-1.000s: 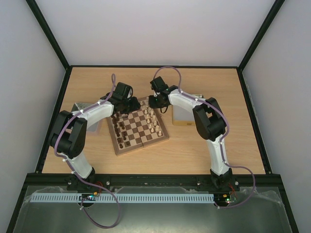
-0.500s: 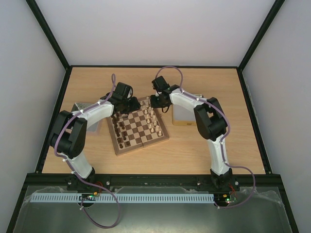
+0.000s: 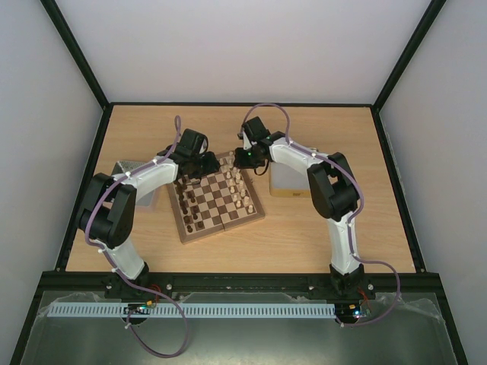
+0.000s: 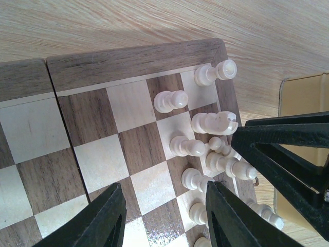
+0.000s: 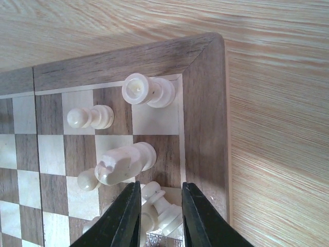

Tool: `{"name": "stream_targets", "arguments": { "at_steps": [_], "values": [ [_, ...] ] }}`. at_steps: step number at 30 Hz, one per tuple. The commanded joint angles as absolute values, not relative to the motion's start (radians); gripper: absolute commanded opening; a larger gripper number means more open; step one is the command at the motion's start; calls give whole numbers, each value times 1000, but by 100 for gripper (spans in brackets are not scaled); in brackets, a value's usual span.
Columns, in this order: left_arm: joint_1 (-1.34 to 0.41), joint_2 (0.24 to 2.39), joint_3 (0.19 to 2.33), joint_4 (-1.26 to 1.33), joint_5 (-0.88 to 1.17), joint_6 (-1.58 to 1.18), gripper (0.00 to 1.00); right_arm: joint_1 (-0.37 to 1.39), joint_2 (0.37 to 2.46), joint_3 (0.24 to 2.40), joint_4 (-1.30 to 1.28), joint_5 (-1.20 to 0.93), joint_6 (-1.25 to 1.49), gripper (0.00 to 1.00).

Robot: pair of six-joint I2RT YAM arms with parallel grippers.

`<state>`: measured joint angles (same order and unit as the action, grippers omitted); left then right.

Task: Set up the chess pieces on the board
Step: Pick up the chess piece from the chessboard.

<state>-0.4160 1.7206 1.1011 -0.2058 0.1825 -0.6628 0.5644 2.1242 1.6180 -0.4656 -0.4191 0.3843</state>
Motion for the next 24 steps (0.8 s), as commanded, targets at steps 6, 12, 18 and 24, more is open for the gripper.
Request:
{"name": "stream_targets", "arguments": {
  "at_steps": [6,12,18,24],
  "values": [
    [-419,1724,1121,-221,187,-659,45,571,2128,1617,-514,-381,342,19],
    [-419,1728,1125,-219,189,-660,45,574,2146,1623,-549,-368,322,17],
    [-420,1730,1126,-218,192,-660,45,576,2150,1621,-555,-381,305,19],
    [-420,1729,1124,-220,192,-661,45,582,2159,1629,-565,-361,295,20]
  ]
}}
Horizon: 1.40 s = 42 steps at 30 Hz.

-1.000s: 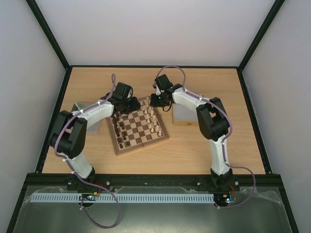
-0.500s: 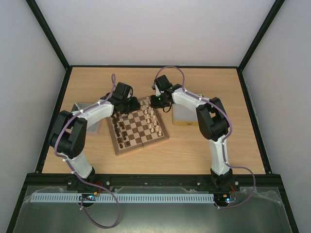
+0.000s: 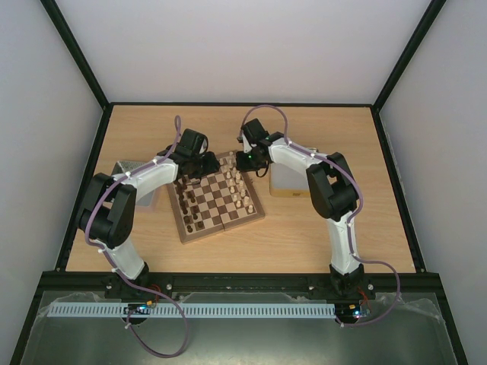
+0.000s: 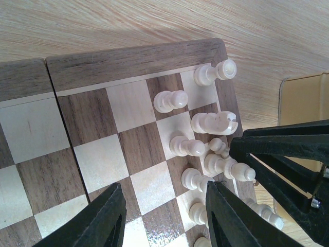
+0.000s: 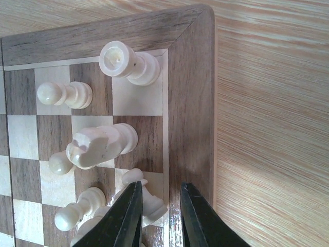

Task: Set up the chess pieces on the board
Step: Pick up the chess piece from the chessboard.

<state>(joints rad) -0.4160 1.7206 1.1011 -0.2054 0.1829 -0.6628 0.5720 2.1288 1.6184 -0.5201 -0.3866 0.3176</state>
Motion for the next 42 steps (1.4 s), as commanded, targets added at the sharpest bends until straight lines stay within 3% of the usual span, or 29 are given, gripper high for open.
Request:
{"name": "stream_targets", "arguments": {
  "at_steps": [1,13,28,42],
  "values": [
    [-420,1729,1124,-219,191,-661,45,584,2158,1629,-566,-355,294,20],
    [-422,1726,1119,-218,193,-660,45,583,2088,1588,-547,-169,337,20],
    [-422,1754,1132,-272,147,-659,41,580,2078,1586,-512,-396,310,23],
    [-428,1822,1166,-323,138,-664,35,598,2117,1586,-574,-293,256,22]
  ]
}}
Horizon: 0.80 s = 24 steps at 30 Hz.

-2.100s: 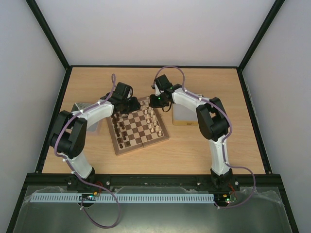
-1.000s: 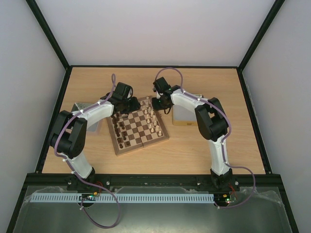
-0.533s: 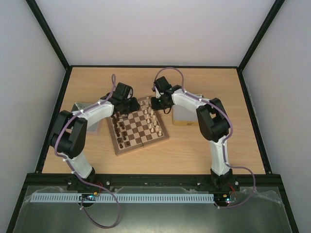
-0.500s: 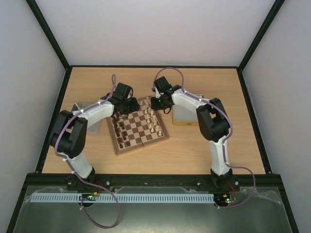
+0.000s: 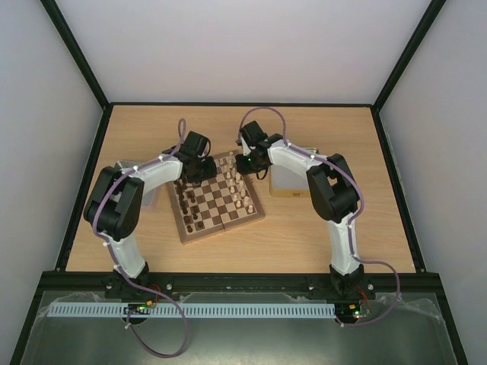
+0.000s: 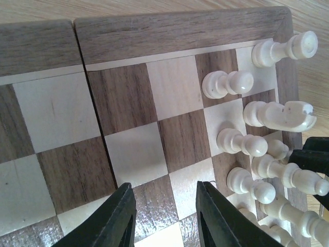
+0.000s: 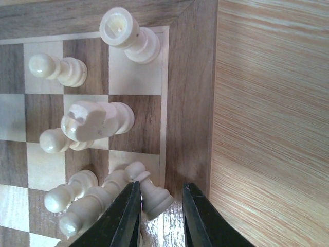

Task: Set up the chess pieces on the board
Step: Pick up the chess piece from the chessboard.

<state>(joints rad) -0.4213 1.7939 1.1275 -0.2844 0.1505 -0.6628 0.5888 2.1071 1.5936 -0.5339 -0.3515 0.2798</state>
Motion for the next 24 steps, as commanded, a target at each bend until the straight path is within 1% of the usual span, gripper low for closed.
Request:
{"name": "stream_targets", "arguments": {
  "at_steps": [1,7,11,19,24],
  "values": [
    [-431,1827,1168,-327,138,-662,35,598,2118,1586,-577,-289,255,22],
    [-438,1844,1178,-337,138,-662,34,598,2116,1586,-574,-251,251,22],
    [-439,1846,1181,-339,139,-661,34,598,2113,1586,-544,-290,227,22],
    [-439,1847,1186,-339,144,-659,34,600,2130,1598,-507,-288,195,22],
    [-439,1847,1187,-339,147,-657,34,601,2134,1593,-498,-267,189,17]
  ]
}}
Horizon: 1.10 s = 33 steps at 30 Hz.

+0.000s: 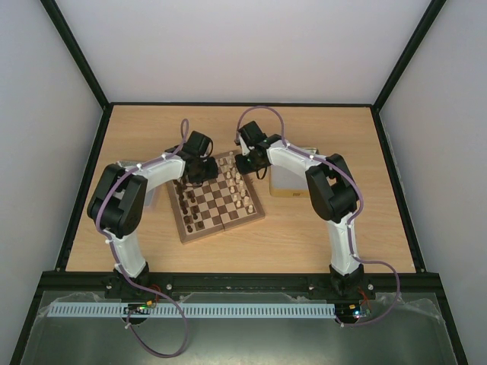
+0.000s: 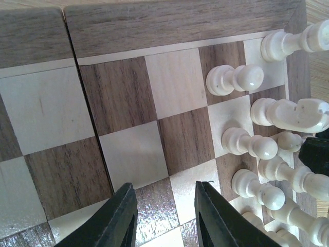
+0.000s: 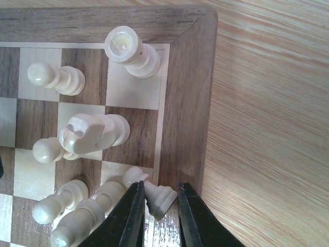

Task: Set up the chess pieces on the board
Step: Pick up the chess piece from the chessboard.

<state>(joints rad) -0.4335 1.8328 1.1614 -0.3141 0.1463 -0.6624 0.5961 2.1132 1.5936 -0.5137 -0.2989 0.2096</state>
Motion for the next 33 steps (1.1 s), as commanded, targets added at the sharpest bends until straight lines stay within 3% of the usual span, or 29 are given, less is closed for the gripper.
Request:
{"name": "stream_targets", "arguments": {
  "at_steps": [1,12,33],
  "values": [
    [-439,1846,1190,-339,147,-657,34,601,2136,1592,-499,-263,188,16],
    [-440,1847,1193,-337,152,-653,34,599,2105,1567,-514,-152,228,10],
    [-440,1810,1170,-314,160,-654,35,530,1979,1404,-375,-270,358,7]
  ]
}}
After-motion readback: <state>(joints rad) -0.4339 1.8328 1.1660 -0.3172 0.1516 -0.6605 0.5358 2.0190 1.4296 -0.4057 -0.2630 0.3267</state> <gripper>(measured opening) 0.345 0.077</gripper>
